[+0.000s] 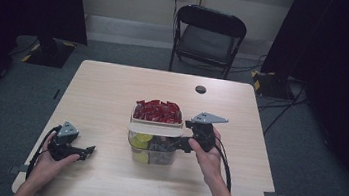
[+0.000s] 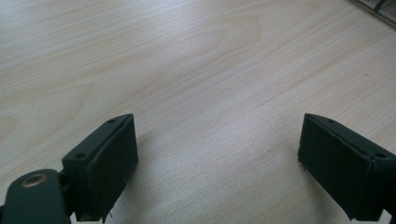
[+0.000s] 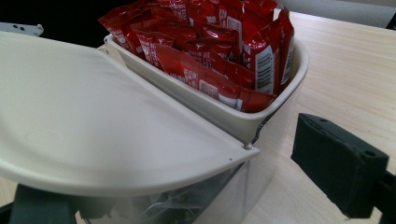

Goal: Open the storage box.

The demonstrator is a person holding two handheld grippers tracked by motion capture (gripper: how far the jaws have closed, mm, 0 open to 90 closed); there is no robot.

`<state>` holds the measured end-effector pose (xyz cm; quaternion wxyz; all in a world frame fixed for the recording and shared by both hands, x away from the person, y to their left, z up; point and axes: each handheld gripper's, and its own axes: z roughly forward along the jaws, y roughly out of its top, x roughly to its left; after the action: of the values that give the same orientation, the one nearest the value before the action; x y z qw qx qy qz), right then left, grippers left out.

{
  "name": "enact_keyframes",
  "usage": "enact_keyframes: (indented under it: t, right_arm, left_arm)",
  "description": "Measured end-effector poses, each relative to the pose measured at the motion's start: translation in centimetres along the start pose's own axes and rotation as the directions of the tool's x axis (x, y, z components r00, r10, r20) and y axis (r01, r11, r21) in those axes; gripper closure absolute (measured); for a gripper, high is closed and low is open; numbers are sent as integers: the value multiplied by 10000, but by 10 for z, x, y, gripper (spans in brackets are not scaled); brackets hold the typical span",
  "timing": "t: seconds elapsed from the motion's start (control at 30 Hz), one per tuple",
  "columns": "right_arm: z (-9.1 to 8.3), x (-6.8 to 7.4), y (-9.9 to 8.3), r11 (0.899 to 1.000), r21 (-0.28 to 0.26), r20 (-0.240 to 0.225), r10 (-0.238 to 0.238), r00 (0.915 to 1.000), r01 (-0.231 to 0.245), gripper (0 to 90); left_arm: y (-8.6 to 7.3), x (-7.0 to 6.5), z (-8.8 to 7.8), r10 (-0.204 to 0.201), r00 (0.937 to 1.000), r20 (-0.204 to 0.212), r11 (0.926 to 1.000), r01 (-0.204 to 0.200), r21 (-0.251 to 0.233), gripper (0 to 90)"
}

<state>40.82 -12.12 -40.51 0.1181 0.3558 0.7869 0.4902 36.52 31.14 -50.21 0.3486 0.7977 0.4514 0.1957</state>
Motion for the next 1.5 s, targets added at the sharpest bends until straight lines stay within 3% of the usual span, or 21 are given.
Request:
enact_keyframes:
  t: [1.5]
  right_arm:
    - [10, -13, 19, 9992, -330, -26, 230, 9997, -230, 136]
  left_arm:
    - [0, 0, 0, -3, 10000, 7, 10000, 3, 2, 115]
